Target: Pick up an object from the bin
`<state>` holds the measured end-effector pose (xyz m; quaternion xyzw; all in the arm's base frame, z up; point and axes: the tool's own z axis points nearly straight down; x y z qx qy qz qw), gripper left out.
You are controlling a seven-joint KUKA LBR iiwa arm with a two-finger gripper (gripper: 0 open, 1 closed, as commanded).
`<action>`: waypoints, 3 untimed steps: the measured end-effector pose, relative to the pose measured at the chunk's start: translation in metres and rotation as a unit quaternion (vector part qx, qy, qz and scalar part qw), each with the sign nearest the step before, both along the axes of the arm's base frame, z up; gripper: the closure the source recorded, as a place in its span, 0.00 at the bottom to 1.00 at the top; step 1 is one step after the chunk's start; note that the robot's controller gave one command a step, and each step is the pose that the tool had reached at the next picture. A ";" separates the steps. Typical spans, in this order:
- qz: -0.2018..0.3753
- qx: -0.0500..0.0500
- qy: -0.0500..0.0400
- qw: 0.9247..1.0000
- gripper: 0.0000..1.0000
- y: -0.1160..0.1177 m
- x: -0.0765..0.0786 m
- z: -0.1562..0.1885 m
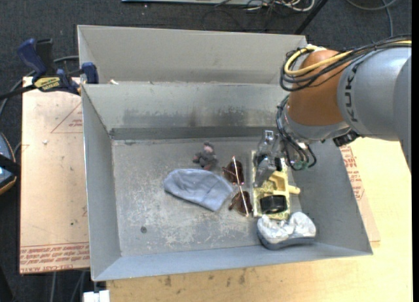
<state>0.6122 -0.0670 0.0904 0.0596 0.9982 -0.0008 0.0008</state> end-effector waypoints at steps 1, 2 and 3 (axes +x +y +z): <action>-0.001 0.001 -0.002 1.000 1.00 -0.005 0.006 0.011; 0.007 0.001 0.000 1.000 1.00 0.005 0.020 0.042; 0.019 0.002 0.000 1.000 1.00 -0.007 0.011 0.068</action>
Offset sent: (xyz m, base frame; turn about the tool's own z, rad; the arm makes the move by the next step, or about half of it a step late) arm 0.0270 0.0099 0.0517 -0.0210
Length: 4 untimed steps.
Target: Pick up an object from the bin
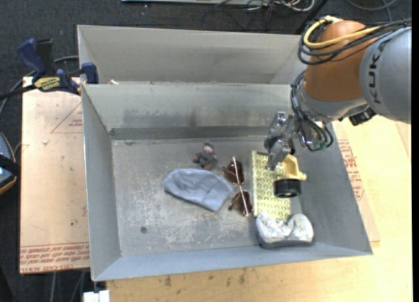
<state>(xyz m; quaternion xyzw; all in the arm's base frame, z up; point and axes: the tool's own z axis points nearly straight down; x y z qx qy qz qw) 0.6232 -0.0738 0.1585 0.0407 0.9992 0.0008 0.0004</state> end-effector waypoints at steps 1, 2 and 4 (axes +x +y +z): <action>0.004 -0.001 0.000 1.000 1.00 0.005 -0.013 0.011; 0.014 0.000 -0.001 1.000 1.00 0.016 -0.012 0.003; 0.025 -0.002 -0.001 1.000 1.00 0.023 -0.007 0.003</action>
Offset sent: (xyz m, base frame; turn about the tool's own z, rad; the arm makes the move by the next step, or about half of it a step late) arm -0.0106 0.0203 -0.0055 -0.0445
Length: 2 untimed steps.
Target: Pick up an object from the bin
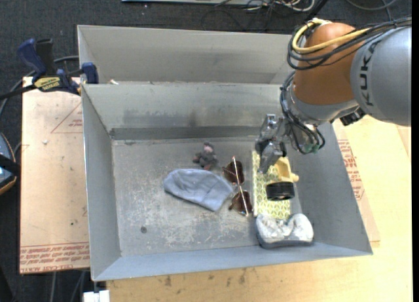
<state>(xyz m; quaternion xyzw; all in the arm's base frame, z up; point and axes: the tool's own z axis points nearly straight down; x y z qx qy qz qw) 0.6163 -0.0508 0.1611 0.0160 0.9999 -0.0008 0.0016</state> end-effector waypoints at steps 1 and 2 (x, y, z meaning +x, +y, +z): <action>0.007 0.003 0.001 1.000 1.00 0.008 -0.002 -0.004; 0.009 0.001 0.000 1.000 0.00 0.006 0.006 0.003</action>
Offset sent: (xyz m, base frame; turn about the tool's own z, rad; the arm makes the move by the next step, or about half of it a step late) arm 0.0102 0.0135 0.0061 -0.0235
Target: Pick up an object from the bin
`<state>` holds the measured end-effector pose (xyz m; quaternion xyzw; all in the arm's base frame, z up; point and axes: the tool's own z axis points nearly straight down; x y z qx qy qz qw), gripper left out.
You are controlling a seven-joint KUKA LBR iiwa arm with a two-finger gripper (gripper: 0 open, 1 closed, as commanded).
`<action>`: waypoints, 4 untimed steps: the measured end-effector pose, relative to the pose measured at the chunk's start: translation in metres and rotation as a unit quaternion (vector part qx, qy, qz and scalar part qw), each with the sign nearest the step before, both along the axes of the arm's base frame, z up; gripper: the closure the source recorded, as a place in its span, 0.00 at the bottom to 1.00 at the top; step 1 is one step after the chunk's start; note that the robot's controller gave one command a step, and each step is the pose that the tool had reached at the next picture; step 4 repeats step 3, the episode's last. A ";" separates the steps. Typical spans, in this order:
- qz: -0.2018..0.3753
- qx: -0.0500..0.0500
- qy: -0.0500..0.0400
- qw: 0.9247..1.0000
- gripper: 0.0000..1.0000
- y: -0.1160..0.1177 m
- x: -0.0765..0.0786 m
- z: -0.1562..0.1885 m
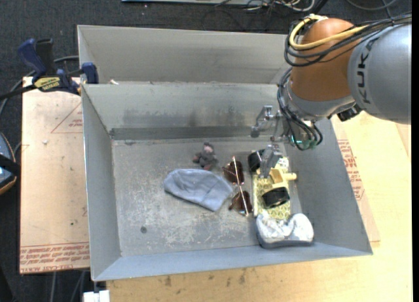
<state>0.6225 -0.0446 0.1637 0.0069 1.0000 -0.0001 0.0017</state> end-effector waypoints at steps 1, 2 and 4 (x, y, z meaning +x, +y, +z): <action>0.003 0.000 -0.001 1.000 0.00 0.008 0.005 0.004; -0.033 0.001 -0.002 0.999 0.00 0.006 -0.001 -0.040; -0.007 0.003 -0.004 1.000 0.00 -0.028 -0.025 -0.084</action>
Offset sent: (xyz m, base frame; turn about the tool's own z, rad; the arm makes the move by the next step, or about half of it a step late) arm -0.0109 0.0036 -0.0937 0.1438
